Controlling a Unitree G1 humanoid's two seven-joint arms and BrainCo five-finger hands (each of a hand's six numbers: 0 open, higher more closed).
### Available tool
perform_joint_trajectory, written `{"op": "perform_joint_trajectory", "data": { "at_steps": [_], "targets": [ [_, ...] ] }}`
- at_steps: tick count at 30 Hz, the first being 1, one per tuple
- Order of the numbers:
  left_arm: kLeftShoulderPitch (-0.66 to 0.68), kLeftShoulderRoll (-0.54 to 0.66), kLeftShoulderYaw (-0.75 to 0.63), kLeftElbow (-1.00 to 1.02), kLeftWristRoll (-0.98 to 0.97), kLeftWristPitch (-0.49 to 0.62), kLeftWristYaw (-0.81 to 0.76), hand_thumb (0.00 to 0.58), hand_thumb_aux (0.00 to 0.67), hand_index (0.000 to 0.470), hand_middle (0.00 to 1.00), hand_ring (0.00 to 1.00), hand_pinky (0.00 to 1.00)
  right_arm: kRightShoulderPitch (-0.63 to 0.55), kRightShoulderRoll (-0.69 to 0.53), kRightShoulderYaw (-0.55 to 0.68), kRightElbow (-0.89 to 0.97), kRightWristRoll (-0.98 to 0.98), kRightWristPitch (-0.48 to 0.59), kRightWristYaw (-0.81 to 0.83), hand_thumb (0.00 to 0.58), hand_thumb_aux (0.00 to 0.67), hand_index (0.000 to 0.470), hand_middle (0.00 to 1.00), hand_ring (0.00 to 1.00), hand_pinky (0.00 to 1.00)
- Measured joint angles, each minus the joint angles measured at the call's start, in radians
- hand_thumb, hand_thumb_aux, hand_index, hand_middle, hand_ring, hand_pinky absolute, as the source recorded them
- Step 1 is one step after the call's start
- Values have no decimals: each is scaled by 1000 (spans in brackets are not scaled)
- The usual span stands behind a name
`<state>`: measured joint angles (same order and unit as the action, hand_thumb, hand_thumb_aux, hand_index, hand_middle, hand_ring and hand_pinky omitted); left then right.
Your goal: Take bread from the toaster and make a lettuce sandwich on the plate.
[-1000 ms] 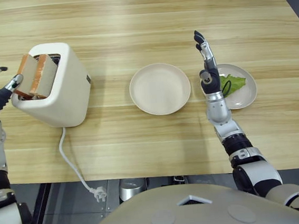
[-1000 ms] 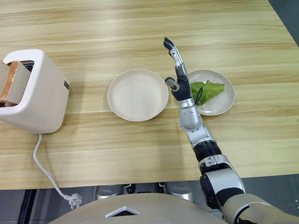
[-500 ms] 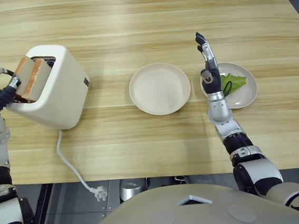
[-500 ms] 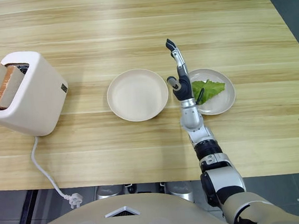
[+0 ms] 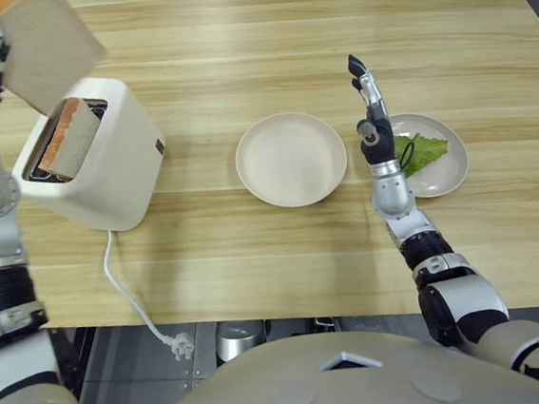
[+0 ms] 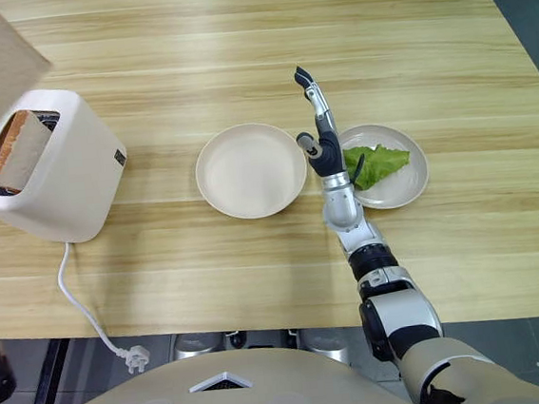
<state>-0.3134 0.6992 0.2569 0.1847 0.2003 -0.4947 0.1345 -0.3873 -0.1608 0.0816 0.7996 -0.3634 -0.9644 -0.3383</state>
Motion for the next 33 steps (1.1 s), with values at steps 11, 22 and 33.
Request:
{"op": "perform_joint_trajectory", "data": {
  "at_steps": [11, 22, 33],
  "targets": [
    [-69, -408, -296, 138, -134, 67, -264, 580, 670, 460, 1000, 1000, 1000, -140, -260, 52, 22, -249, 208, -112, 0, 0, 0, 0, 0, 0],
    [-291, -587, -325, 750, -133, -40, -301, 580, 670, 460, 1000, 1000, 1000, -254, -587, 348, 300, -640, 581, -251, 0, 0, 0, 0, 0, 0],
    [-357, -666, -245, 981, -180, -23, -314, 580, 670, 460, 1000, 1000, 1000, -269, -637, 598, 411, -764, 505, -252, 0, 0, 0, 0, 0, 0]
  ]
}}
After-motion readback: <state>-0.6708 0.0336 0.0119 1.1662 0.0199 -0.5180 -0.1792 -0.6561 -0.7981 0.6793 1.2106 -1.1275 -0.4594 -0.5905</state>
